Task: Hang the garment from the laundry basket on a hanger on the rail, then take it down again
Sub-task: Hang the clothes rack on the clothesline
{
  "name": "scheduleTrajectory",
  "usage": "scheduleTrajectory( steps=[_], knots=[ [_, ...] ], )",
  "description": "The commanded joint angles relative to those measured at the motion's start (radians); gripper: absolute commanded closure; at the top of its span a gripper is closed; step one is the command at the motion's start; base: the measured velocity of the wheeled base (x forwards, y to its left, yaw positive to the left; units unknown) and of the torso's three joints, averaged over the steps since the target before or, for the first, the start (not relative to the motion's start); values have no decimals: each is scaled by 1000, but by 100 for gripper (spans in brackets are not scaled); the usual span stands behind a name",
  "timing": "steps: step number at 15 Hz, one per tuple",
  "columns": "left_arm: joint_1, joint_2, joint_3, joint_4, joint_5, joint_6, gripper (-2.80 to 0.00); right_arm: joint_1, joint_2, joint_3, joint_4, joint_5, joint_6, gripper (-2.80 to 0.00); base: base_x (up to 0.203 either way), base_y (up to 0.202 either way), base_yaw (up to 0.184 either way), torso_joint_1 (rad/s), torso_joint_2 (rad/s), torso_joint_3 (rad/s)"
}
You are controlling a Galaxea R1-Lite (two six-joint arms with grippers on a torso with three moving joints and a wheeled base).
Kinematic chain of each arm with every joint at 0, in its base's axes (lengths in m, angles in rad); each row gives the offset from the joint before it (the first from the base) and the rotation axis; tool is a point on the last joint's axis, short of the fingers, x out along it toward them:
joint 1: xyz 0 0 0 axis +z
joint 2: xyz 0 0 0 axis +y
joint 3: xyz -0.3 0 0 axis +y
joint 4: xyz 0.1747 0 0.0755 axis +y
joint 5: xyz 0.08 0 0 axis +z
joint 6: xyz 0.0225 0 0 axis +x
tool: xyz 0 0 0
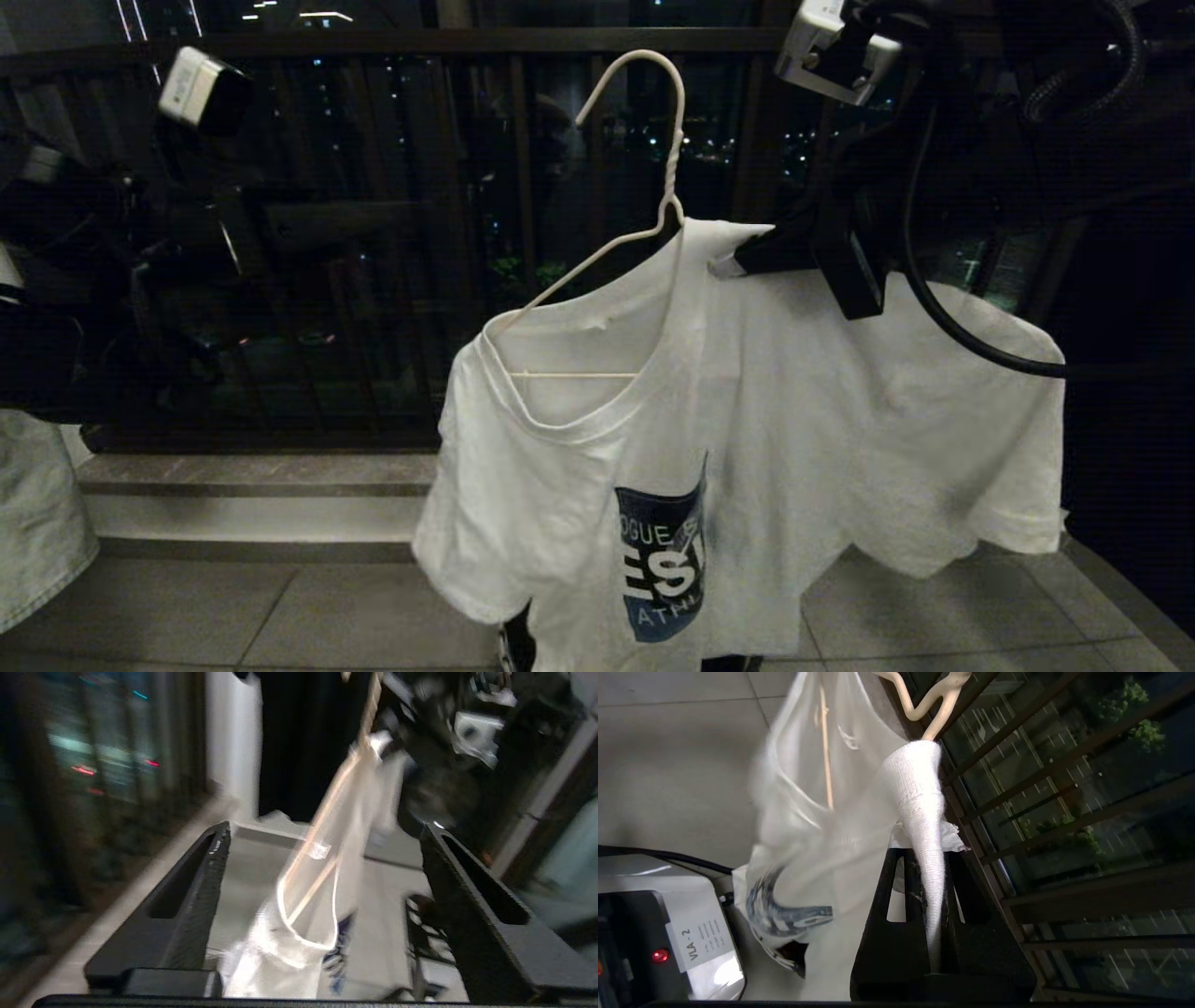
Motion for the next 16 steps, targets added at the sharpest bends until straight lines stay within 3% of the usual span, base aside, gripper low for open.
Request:
scheduleTrajectory(
  steps=[1,3,6,8,9,11,13,16],
  knots=[
    [32,-10,-24,-7,-1,-21,-280,0,0,-2,3,-1,-1,0,0,0,0,0,0,0],
    [32,-15,-24,-7,1,-24,-280,0,3,-3,0,-1,1,0,0,0,0,0,0,0],
    [32,-24,-27,-7,55,-29,-280,-7,13,-6,-17,-16,8,0,0,0,0,0,0,0],
    [32,-20,-49,-7,68,-82,-280,-13,17,-6,-98,-20,109,0,0,0,0,0,0,0],
    [32,-17,-53,-7,68,-94,0,-14,17,-6,-131,-22,143,0,0,0,0,0,0,0],
    [30,-19,-66,-7,64,-115,0,-28,11,4,-163,-26,221,0,0,0,0,0,0,0],
    [23,-19,-89,-7,59,-183,0,-36,-7,20,-181,-30,311,0,0,0,0,0,0,0],
    [11,-49,-92,-7,38,-243,0,-40,-43,144,-318,-60,388,0,0,0,0,0,0,0]
  ],
)
